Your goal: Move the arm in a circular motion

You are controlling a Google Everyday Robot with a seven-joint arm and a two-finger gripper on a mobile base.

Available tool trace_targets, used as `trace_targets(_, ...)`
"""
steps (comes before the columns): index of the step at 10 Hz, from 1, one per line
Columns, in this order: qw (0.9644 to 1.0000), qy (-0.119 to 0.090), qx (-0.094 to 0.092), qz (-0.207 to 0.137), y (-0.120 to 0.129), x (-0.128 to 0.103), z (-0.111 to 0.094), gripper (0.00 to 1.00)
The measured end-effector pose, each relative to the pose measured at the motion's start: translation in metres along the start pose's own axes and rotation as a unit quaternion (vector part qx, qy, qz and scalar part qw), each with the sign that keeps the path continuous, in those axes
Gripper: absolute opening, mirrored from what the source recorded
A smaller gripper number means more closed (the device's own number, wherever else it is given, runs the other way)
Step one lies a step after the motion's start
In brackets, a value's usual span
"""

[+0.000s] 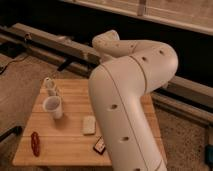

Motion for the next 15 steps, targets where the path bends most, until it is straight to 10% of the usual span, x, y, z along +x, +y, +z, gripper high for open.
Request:
trace_targets(4, 0.9973, -0.018, -0.010, -0.071, 0.059, -0.050, -0.006, 0.80)
trace_targets(7, 0.9888, -0.051, -0.020, -0.138, 0.127, -0.065, -0.029, 0.80)
trace_targets(11, 0.9709, -0.093, -0.042, -0.217, 0.212, -0.054, -0.070, 0.80)
trace_targets(15, 0.9444, -0.122, -0.067, -0.298, 0.308, -0.019, -0.112, 0.80)
